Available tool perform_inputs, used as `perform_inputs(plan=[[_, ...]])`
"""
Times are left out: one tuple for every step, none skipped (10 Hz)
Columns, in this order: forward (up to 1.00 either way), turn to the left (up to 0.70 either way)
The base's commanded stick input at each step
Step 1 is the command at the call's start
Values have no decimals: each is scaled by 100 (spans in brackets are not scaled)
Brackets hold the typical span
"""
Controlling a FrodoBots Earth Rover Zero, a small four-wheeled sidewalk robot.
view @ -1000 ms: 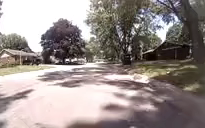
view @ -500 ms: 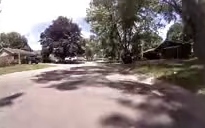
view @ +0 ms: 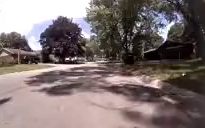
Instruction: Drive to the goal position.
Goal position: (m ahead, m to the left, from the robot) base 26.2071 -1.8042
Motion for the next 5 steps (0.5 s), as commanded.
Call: perform_inputs(plan=[[70,0],[70,0],[70,0],[70,0],[70,-7]])
